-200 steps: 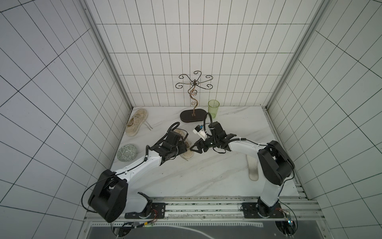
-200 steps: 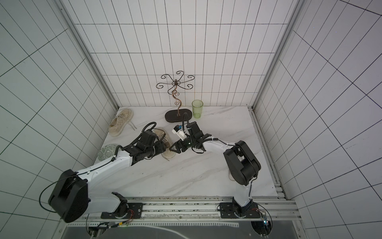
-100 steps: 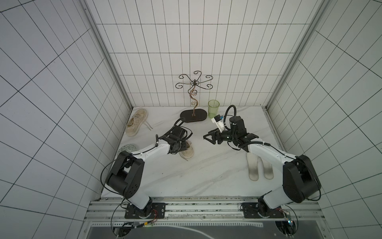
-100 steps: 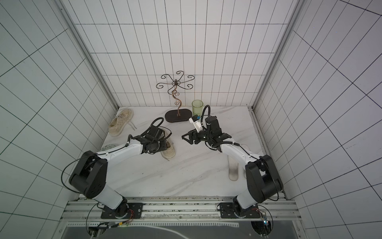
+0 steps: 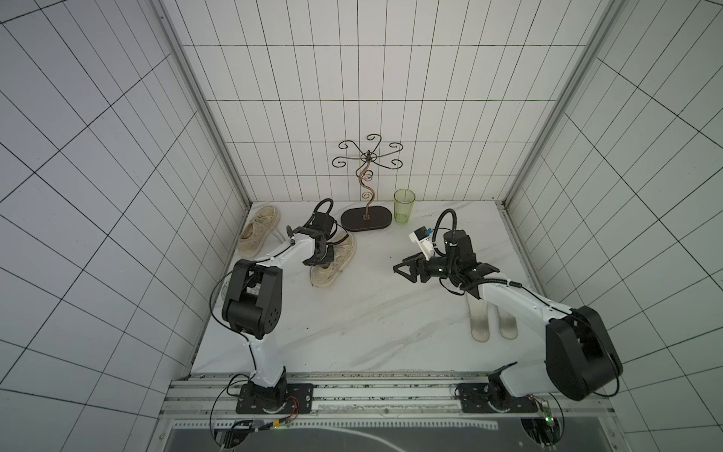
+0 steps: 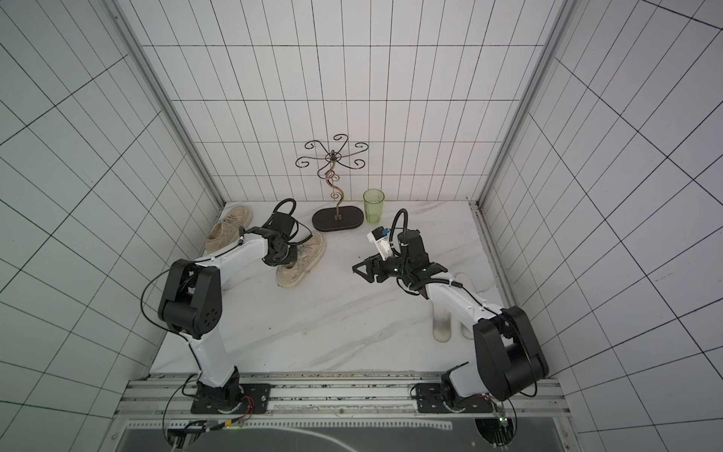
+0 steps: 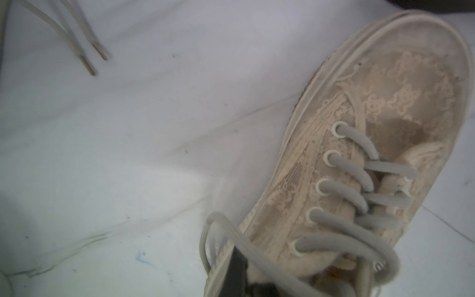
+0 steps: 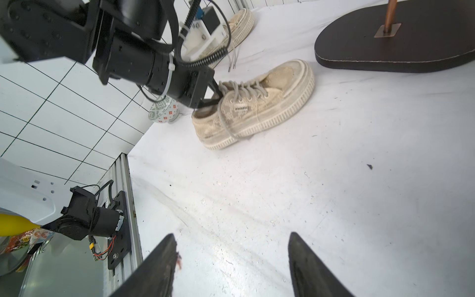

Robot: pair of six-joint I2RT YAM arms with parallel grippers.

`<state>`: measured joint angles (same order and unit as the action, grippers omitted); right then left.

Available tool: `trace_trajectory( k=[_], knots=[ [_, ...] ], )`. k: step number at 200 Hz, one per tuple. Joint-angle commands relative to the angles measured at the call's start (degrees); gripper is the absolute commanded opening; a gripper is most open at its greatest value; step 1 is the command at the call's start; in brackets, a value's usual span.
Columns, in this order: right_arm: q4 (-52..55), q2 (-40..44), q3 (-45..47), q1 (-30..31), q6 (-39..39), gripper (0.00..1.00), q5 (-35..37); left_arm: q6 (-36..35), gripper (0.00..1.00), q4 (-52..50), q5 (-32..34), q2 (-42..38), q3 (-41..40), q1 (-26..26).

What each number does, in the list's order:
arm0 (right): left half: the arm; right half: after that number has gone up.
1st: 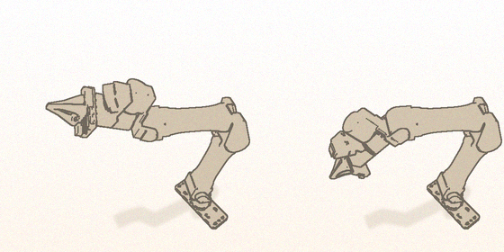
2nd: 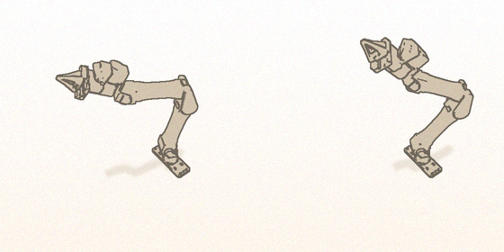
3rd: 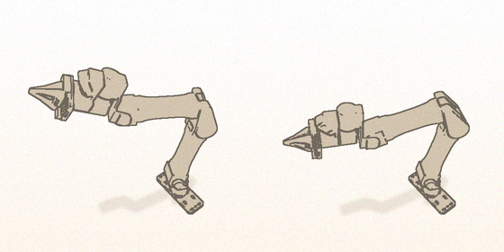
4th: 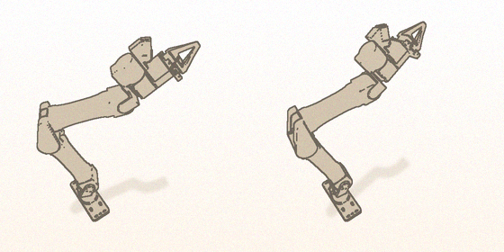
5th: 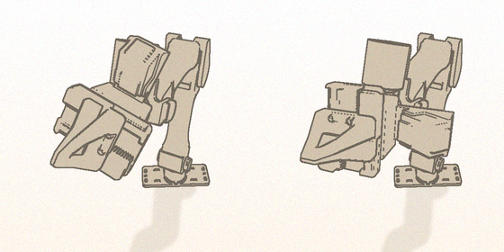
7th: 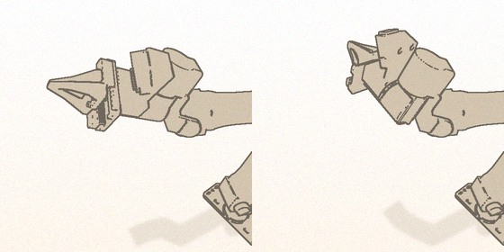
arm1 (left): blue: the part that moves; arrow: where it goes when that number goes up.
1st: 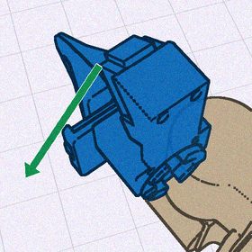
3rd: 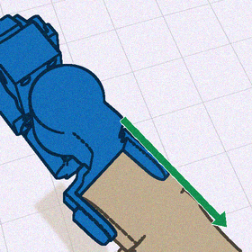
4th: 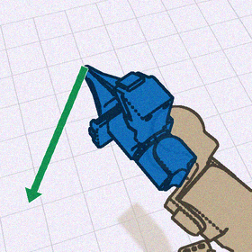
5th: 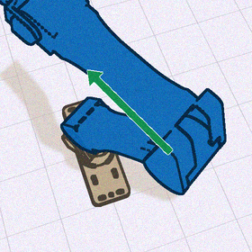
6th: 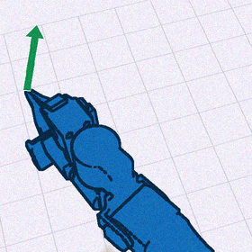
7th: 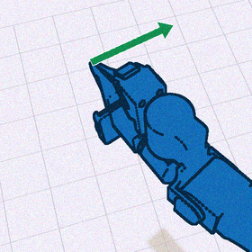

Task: Remove the insole from the shoe
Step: Move the shoe to the center of the board.

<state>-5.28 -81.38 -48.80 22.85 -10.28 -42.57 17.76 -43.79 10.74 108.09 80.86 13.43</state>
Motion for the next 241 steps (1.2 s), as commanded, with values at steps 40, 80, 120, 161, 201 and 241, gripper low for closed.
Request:
trace_trajectory(
  k=[40,80,120,161,201,241],
  knots=[
    [-0.67,1.93,6.18,-1.14,-0.78,0.68,-1.64,-8.67,0.00,-3.48,3.12,14.31,22.16,-11.05],
    [0.68,1.93,5.82,-1.58,-0.96,0.68,-1.30,-13.30,0.00,-4.69,2.93,22.77,31.09,-15.47],
    [0.79,-0.57,4.63,-1.93,-1.22,0.68,-1.88,-23.58,0.00,-5.30,8.07,26.15,35.74,-15.96],
    [0.47,-2.81,3.13,-1.93,-2.63,0.67,-3.12,-27.90,0.00,-5.43,10.34,26.29,37.28,-18.09],
    [1.07,-2.77,2.92,-1.93,-2.03,0.67,-2.97,-28.92,0.00,-3.51,11.02,22.36,30.08,-20.26],
    [2.64,-3.08,1.50,-2.26,-0.41,0.69,-1.61,-28.33,0.07,-0.72,11.59,20.34,24.53,-20.64]
  ],
)
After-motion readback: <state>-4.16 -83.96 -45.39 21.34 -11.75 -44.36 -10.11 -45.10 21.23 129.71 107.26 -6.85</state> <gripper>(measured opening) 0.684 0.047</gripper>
